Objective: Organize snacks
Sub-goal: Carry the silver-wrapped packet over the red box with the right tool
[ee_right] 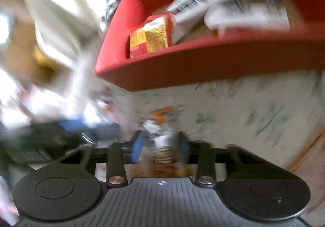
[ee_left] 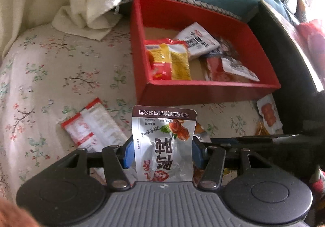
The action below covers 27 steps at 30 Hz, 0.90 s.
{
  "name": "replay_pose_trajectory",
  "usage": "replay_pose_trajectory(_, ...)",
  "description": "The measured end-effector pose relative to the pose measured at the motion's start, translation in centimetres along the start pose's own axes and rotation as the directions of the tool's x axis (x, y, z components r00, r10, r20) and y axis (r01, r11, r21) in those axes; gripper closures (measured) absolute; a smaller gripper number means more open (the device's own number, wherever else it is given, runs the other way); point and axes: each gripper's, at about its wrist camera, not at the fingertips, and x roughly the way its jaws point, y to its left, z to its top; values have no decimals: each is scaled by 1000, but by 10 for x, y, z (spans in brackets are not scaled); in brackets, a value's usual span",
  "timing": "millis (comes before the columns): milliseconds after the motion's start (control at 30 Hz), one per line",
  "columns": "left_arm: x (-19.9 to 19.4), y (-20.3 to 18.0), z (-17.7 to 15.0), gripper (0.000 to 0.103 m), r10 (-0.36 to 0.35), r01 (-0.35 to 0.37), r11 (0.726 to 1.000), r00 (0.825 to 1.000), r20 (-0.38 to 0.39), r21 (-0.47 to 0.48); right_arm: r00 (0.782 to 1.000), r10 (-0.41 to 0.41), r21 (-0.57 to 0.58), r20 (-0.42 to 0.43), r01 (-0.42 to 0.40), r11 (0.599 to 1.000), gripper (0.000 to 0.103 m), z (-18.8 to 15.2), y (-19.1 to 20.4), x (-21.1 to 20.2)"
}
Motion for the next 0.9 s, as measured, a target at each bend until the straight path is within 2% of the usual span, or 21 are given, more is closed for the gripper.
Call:
replay_pose_trajectory(67, -4, 9, 0, 55, 12, -12, 1000, 1000, 12, -26, 991, -136, -183, 9, 135, 974, 52, -4, 31, 4)
replay_pose_trajectory(133, -6, 17, 0, 55, 22, -21, 998, 1000, 19, -52, 983, -183, -254, 10, 179, 950, 52, -10, 49, 12)
replay_pose_trajectory(167, -7, 20, 1, 55, 27, -26, 998, 999, 20, -61, 982, -189, -265, 9, 185, 946, 55, -10, 53, 12)
replay_pose_trajectory(200, -8, 21, 1, 55, 28, -27, 997, 999, 23, -68, 987, -159, -224, -2, 155, 962, 65, -6, 48, 9)
replay_pose_trajectory(233, -9, 22, 1, 55, 26, -24, 997, 999, 26, -71, 994, -109, -150, -17, 105, 983, 70, -1, 38, 5)
replay_pose_trajectory(267, -11, 23, 1, 55, 22, -20, 997, 999, 31, -70, 997, -71, -83, -20, 69, 994, 70, 3, 28, 0)
replay_pose_trajectory(300, -13, 23, 1, 55, 17, -15, 997, 999, 37, -70, 997, -75, -64, -8, 74, 995, 69, 2, 23, -3)
replay_pose_trajectory(333, -15, 24, 2, 55, 12, -9, 997, 999, 42, -72, 996, -94, -64, -3, 93, 994, 69, -3, 20, -7)
replay_pose_trajectory(400, -17, 24, 4, 55, 2, 2, 997, 999, 49, -76, 997, -78, -63, -16, 76, 995, 70, -7, 21, -9)
replay_pose_trajectory(467, -20, 22, 5, 55, -1, 6, 997, 998, 59, -73, 994, -104, -118, -15, 102, 988, 70, -14, 33, -9)
replay_pose_trajectory(533, -22, 20, 5, 55, -7, 11, 998, 998, 63, -69, 997, -81, -94, -12, 80, 992, 70, -15, 32, -11)
replay_pose_trajectory(667, -28, 18, 5, 55, -14, 20, 998, 996, 83, -62, 996, -52, -54, 66, 56, 997, 70, -13, 28, -42)
replay_pose_trajectory(800, -37, 14, 9, 55, -39, 46, 997, 993, 113, -58, 986, -11, -4, 169, 12, 1000, 70, -1, 15, -77)
replay_pose_trajectory(900, -40, 1, 18, 55, -40, 45, 998, 989, 143, -34, 976, -35, 19, 216, 31, 999, 70, 11, 5, -90)
